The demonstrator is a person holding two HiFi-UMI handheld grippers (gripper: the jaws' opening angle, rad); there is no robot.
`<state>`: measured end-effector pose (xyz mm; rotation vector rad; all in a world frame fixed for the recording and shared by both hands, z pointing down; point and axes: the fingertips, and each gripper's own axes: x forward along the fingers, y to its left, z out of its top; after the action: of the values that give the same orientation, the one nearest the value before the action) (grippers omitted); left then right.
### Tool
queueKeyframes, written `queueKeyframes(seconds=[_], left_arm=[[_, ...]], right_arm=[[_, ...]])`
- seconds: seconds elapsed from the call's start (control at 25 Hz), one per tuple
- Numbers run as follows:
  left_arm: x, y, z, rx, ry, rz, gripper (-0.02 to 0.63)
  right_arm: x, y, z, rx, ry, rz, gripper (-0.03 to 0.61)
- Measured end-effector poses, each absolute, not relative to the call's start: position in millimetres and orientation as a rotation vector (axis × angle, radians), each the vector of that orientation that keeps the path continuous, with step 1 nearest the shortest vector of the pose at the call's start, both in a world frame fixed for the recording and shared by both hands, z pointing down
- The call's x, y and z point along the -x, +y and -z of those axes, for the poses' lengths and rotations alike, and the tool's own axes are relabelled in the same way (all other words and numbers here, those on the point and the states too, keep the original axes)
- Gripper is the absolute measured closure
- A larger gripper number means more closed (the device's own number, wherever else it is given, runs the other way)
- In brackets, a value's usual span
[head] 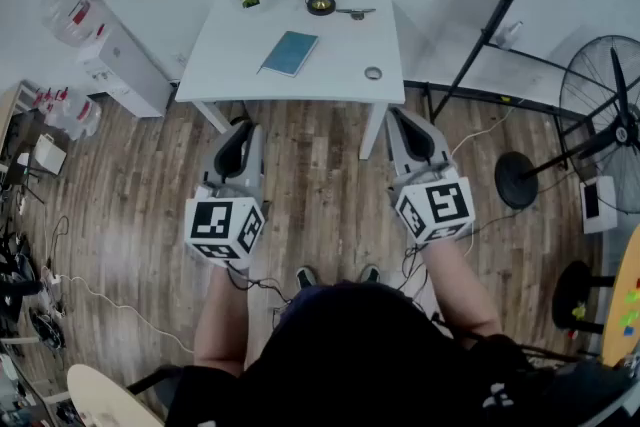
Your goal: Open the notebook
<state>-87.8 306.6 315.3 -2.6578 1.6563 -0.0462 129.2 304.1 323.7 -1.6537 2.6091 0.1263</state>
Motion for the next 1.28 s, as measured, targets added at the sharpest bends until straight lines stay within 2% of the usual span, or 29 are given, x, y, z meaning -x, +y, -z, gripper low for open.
queueKeyframes(seconds=[0.36,0.64,0.68,0.76,0.84,0.92,1.28], left_arm=[[101.2,303.9,-321.9,2.659,1.668,0.038,0.568],[150.6,306.2,-327.6,2.653,1.678,-0.034,0.563],[160.1,306.0,-327.7,2.639,1.681,-0.054,0.521],[178.9,304.9,-332.8,2.626,1.685,-0.055,0.383],[197.4,303.4,-343.3,2.654,1.682,-0.029,0.345],[214.7,299.4,-353.2,2.692,1.675,-0.016,0.337],[234.0,267.9,-386.8,2.779,1.689,-0.016,0.341]], right_arm=[[-118.5,301.3,-331.1,1.662,2.611,-0.116,0.574],[-97.8,296.2,-342.7,1.731,2.516,-0.02,0.57],[-91.6,294.6,-344.5,1.743,2.514,-0.022,0.518],[-76.9,292.6,-347.7,1.752,2.511,-0.019,0.421],[-61.3,292.6,-350.6,1.773,2.505,-0.011,0.373],[-45.8,290.4,-351.3,1.792,2.5,-0.018,0.353],[-30.4,266.6,-371.3,1.861,2.524,0.014,0.37]])
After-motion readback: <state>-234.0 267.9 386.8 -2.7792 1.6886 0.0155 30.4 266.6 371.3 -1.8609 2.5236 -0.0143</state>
